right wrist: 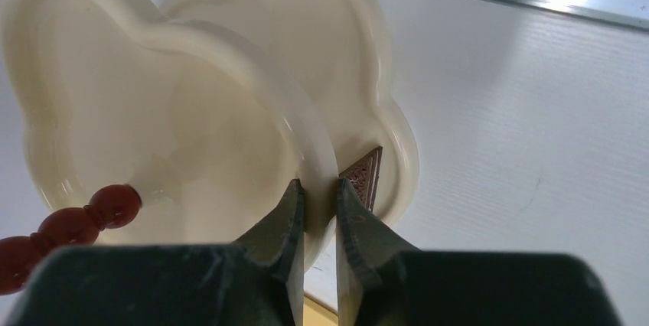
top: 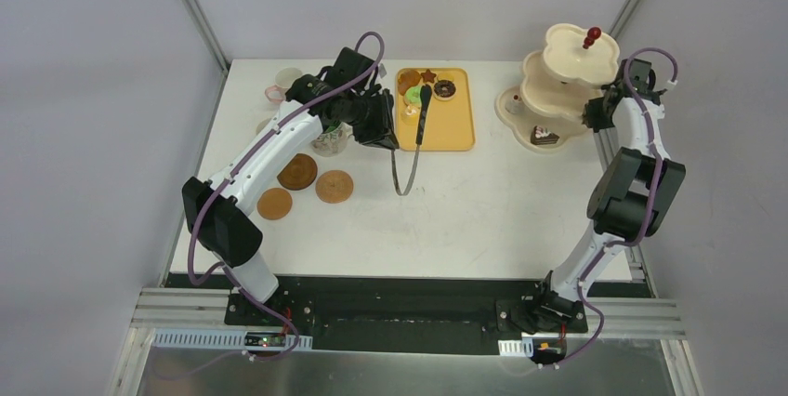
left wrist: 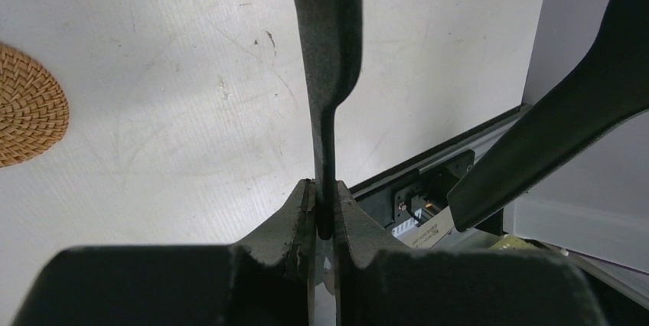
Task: Serve the afternoon tea
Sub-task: Adjust the desert table at the center of the board, then adjust the clamp, then pick up the desert from the tray, then place the desert on the desert table.
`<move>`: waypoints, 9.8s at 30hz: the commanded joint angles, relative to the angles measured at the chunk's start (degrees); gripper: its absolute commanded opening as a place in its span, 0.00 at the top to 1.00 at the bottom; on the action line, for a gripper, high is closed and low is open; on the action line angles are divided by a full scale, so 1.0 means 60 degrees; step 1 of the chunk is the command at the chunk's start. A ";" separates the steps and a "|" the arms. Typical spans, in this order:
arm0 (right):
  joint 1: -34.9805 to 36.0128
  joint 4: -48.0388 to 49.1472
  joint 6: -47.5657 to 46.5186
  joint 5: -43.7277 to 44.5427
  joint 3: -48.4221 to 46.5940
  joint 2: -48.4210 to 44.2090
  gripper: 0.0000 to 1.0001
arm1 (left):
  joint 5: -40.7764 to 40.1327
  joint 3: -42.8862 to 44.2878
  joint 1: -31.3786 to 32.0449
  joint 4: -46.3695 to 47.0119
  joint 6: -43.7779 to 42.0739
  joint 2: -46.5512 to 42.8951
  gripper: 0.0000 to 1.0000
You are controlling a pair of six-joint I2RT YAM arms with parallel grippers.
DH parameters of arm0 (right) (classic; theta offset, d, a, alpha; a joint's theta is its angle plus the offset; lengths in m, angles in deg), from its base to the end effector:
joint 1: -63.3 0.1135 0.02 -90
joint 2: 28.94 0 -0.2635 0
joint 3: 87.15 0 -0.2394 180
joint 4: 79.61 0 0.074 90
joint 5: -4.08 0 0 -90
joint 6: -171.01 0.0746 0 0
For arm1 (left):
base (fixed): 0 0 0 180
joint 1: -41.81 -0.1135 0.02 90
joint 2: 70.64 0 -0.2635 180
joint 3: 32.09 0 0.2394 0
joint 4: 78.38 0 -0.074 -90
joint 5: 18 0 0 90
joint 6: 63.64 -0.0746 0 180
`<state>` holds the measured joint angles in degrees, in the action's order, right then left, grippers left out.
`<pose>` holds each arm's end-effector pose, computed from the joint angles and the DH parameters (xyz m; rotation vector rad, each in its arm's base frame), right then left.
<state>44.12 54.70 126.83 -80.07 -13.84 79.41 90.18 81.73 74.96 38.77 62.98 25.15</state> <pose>0.4156 -0.1526 0.2477 1.3262 1.9928 0.0963 0.3029 -0.2256 0.3476 0.0911 2.5151 -0.9271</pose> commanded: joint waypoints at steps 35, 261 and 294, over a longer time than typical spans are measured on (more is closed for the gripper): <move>0.4132 -0.3033 1.1272 0.5607 0.0920 -0.1473 0.83 | 0.0409 -0.0805 -0.0232 -0.1226 -0.0578 -0.1883 1.00; 0.8417 -0.1855 -0.6381 0.0160 -0.3086 0.1171 0.73 | -0.1847 -0.2055 -0.1435 -0.0080 0.1045 -0.4751 0.19; 0.6805 -0.3025 -0.5240 0.2125 0.4873 -0.7068 0.78 | 0.0758 -0.3576 -0.1437 0.1160 0.1352 -0.4981 0.22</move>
<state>86.83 37.34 94.57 -69.67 13.33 39.87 92.71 60.55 66.50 44.04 70.96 -3.03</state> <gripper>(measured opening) 0.447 0.781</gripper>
